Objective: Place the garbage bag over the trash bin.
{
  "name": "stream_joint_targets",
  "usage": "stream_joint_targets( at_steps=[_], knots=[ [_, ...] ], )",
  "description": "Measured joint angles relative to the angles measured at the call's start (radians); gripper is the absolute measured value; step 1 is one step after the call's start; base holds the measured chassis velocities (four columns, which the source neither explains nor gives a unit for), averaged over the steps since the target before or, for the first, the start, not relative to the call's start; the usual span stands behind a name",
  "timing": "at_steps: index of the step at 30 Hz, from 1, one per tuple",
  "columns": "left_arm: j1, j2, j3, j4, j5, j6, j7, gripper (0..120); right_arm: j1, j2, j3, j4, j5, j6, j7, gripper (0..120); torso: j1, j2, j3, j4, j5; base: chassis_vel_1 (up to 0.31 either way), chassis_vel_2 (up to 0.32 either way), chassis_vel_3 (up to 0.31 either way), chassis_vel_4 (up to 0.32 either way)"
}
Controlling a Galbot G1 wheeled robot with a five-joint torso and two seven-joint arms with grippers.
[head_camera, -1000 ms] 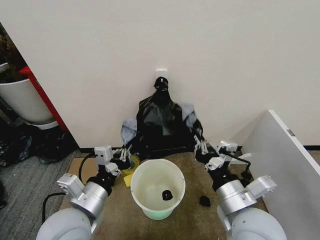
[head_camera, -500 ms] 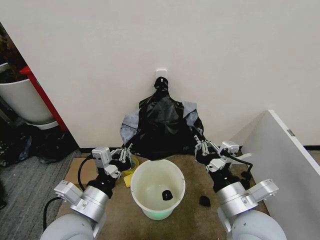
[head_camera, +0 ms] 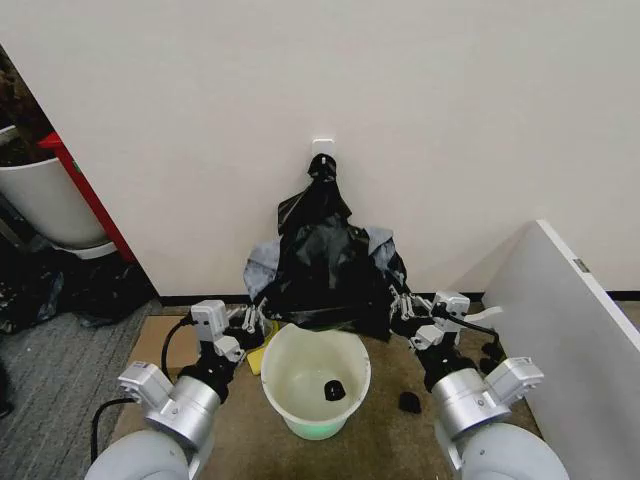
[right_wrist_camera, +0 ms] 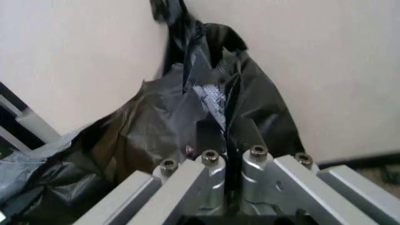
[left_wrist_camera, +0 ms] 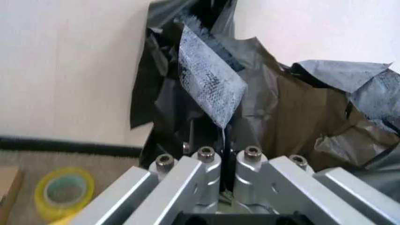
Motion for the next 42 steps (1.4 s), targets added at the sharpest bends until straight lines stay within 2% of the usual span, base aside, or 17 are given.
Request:
stream_joint_targets(
  at_steps=[9,18,20,27,42],
  knots=[
    [0.000,-0.012,0.011,0.000,-0.051,0.097,-0.073,0,0.002,0.017,-0.039,0.000,0.029,-0.038,0.031,0,0.000,0.000,0.000,0.0000,0.0000,0.000,0.000,0.000,0.000],
    [0.011,-0.035,0.023,0.000,-0.059,0.137,-0.113,0,0.019,0.063,-0.080,-0.041,0.015,-0.042,0.030,0,0.000,0.000,0.000,0.0000,0.0000,0.000,0.000,0.000,0.000],
    [0.022,-0.055,0.033,0.000,-0.038,0.144,-0.135,0,0.021,0.100,-0.102,-0.072,-0.005,-0.041,0.029,0,0.000,0.000,0.000,0.0000,-0.0001,0.000,0.000,0.000,0.000],
    [0.018,-0.059,0.037,0.000,0.032,0.140,-0.152,0,0.025,0.155,-0.139,-0.119,-0.032,-0.036,0.032,0,0.000,0.000,0.000,0.0000,-0.0002,0.000,0.000,0.000,0.000],
    [0.006,-0.052,0.053,0.041,0.077,0.185,-0.204,0,0.065,0.134,-0.167,-0.222,0.015,-0.062,0.059,0,0.000,0.000,0.000,0.0000,-0.0001,0.000,0.000,0.000,0.000]
  ],
)
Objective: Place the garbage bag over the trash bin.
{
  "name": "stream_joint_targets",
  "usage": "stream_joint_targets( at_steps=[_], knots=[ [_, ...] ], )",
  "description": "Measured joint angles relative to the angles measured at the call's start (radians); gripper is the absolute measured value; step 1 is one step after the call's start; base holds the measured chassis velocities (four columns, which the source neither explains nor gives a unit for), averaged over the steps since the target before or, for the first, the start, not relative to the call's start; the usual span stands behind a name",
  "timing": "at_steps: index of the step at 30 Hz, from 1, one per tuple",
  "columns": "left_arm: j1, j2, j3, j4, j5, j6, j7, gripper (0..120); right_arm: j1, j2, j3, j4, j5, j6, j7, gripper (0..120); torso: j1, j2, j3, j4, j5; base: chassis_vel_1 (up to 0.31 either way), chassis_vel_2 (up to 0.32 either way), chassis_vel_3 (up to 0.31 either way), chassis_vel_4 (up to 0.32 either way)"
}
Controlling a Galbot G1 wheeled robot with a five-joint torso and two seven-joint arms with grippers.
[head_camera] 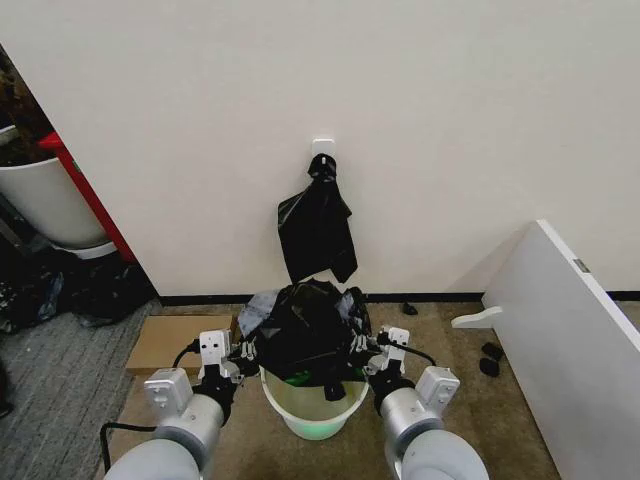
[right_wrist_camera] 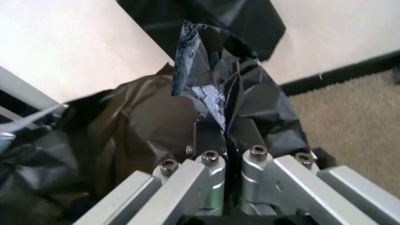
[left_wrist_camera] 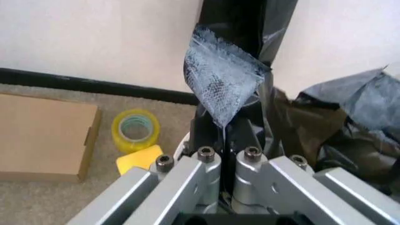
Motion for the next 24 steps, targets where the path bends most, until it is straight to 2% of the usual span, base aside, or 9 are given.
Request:
stream_joint_targets(
  at_steps=[7,14,24],
  knots=[
    [-0.001,0.004,0.020,0.050,0.051,-0.013,0.003,0,0.028,-0.015,0.006,-0.038,0.066,-0.003,-0.004,0,0.000,0.000,0.000,0.0000,0.0000,0.000,0.000,0.000,0.000],
    [-0.007,-0.021,0.071,0.129,0.113,-0.053,0.016,0,0.052,-0.020,0.013,-0.099,0.053,0.024,-0.057,0,0.000,0.000,0.000,0.0000,0.0000,0.000,0.000,0.000,0.000],
    [-0.007,-0.040,0.091,0.170,0.129,-0.099,0.067,0,0.088,0.007,-0.028,-0.195,0.020,0.065,-0.099,0,0.000,0.000,0.000,0.0000,0.0001,0.000,0.000,0.000,0.000]
  ],
)
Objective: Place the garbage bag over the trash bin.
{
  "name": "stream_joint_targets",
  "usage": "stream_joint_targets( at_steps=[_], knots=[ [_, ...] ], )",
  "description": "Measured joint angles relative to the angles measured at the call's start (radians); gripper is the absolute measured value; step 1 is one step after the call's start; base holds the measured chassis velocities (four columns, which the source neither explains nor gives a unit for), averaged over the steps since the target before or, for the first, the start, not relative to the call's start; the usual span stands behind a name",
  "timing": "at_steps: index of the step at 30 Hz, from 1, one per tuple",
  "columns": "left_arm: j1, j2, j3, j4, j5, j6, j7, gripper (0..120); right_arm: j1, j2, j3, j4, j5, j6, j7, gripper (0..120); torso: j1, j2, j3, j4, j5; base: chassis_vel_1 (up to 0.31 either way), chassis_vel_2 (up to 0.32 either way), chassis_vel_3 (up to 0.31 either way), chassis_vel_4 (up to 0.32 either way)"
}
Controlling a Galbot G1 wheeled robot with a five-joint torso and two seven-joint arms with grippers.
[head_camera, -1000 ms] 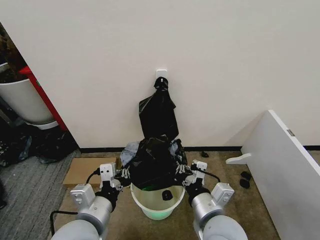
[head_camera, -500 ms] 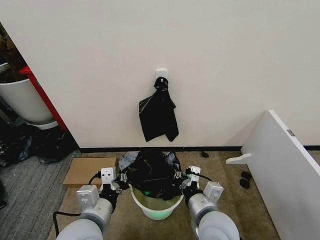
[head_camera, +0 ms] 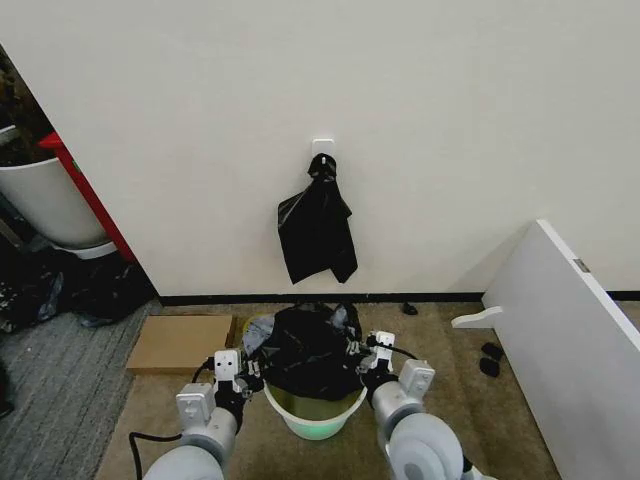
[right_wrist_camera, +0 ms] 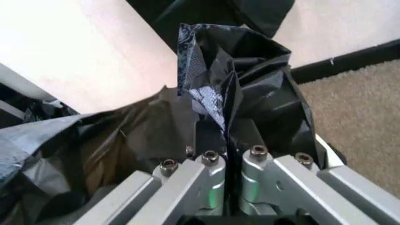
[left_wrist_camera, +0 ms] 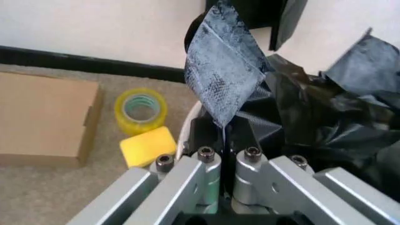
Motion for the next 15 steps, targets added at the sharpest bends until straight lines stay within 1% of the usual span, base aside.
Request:
stream_joint_targets(
  at_steps=[2,5,9,10,11,12,14,15],
  knots=[
    [0.000,-0.003,0.002,0.003,0.000,-0.003,0.004,0,0.002,0.001,-0.001,-0.004,-0.004,0.003,-0.003,0,0.000,0.000,0.000,0.0000,0.0001,0.000,0.000,0.000,0.000],
    [0.002,-0.023,0.032,0.023,-0.004,-0.008,0.027,0,0.006,-0.003,0.000,-0.026,-0.037,0.024,-0.016,0,0.000,0.000,0.000,0.0000,0.0001,0.000,0.000,0.000,0.000],
    [0.006,-0.031,0.056,0.031,-0.002,-0.008,0.037,0,0.000,-0.009,0.005,-0.026,-0.054,0.034,-0.016,0,0.000,0.000,0.000,0.0000,0.0000,0.000,0.000,0.000,0.000],
    [0.014,-0.041,0.092,0.040,0.016,-0.025,0.053,0,-0.019,-0.031,0.015,0.012,-0.061,0.039,-0.003,0,0.000,0.000,0.000,-0.0001,0.0000,0.000,0.000,0.000,0.000],
    [0.017,-0.042,0.101,0.040,0.028,-0.035,0.060,0,-0.028,-0.042,0.019,0.028,-0.057,0.038,0.006,0,0.000,0.000,0.000,0.0000,0.0000,0.000,0.000,0.000,0.000],
    [0.030,-0.035,0.109,0.035,0.057,-0.048,0.065,0,-0.050,-0.071,0.028,0.082,-0.035,0.022,0.033,0,0.000,0.000,0.000,-0.0001,0.0004,0.000,0.000,0.000,0.000],
    [0.060,-0.007,0.112,0.017,0.140,-0.067,0.062,0,-0.094,-0.131,0.044,0.180,0.010,-0.016,0.086,0,0.000,0.000,0.000,-0.0002,-0.0001,0.000,0.000,0.000,0.000],
    [0.060,-0.007,0.112,0.017,0.140,-0.067,0.062,0,-0.094,-0.131,0.044,0.180,0.010,-0.016,0.086,0,0.000,0.000,0.000,-0.0002,-0.0001,0.000,0.000,0.000,0.000]
  ],
)
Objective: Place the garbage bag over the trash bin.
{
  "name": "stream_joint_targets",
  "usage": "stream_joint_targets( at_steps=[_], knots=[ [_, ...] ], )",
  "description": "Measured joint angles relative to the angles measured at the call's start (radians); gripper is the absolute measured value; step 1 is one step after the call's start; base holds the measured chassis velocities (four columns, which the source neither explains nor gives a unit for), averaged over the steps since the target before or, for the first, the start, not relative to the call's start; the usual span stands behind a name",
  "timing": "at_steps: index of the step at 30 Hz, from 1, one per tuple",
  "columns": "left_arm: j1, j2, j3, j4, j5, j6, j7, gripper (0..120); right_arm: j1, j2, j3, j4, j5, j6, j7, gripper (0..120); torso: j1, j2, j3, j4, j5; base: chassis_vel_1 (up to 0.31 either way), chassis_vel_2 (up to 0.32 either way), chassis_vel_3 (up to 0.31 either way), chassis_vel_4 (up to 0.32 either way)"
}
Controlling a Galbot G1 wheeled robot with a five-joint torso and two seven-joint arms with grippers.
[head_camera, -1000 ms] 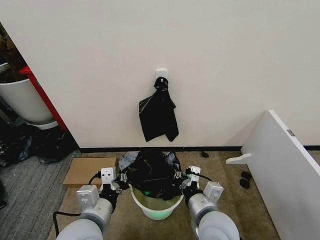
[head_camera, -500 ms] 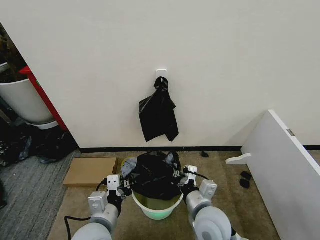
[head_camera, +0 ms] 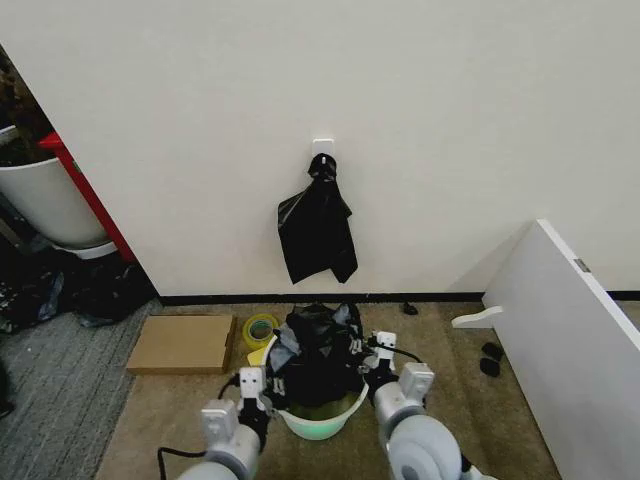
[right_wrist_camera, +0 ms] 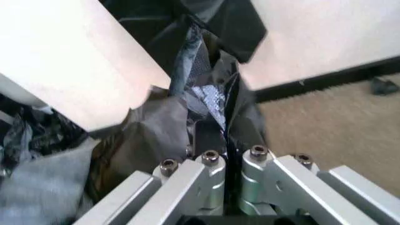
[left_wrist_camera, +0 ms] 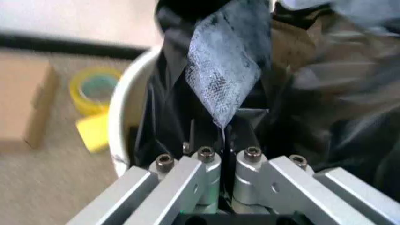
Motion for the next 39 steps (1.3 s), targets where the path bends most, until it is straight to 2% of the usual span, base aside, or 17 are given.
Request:
stream_joint_targets(
  at_steps=[6,13,18,24,31,39],
  knots=[
    [0.080,0.057,-0.046,-0.023,0.139,-0.013,-0.073,0,-0.075,-0.077,-0.008,0.098,0.076,-0.087,0.123,0,0.000,0.000,0.000,0.0001,0.0003,0.000,0.000,0.000,0.000],
    [0.115,0.052,-0.056,0.009,0.160,-0.009,-0.137,0,-0.081,-0.079,-0.067,0.033,0.087,-0.102,0.153,0,0.000,0.000,0.000,0.0002,0.0003,0.000,0.000,0.000,0.000],
    [0.130,0.048,-0.045,0.015,0.163,-0.016,-0.140,0,-0.081,-0.080,-0.103,0.007,0.064,-0.093,0.151,0,0.000,0.000,0.000,0.0002,0.0003,0.000,0.000,0.000,0.000],
    [0.143,0.048,-0.036,0.016,0.174,-0.034,-0.120,0,-0.105,-0.114,-0.132,0.026,0.000,-0.078,0.112,0,0.000,0.000,0.000,0.0002,0.0002,0.000,0.000,0.000,0.000],
    [0.146,0.047,-0.006,0.069,0.198,-0.024,-0.126,0,-0.115,-0.129,-0.149,-0.013,-0.045,-0.087,0.108,0,0.000,0.000,0.000,0.0002,0.0002,0.000,0.000,0.000,0.000],
    [0.120,0.027,0.013,0.139,0.209,-0.009,-0.146,0,-0.105,-0.113,-0.186,-0.151,-0.273,-0.059,0.051,0,0.000,0.000,0.000,0.0001,0.0002,0.000,0.000,0.000,0.000]
  ],
)
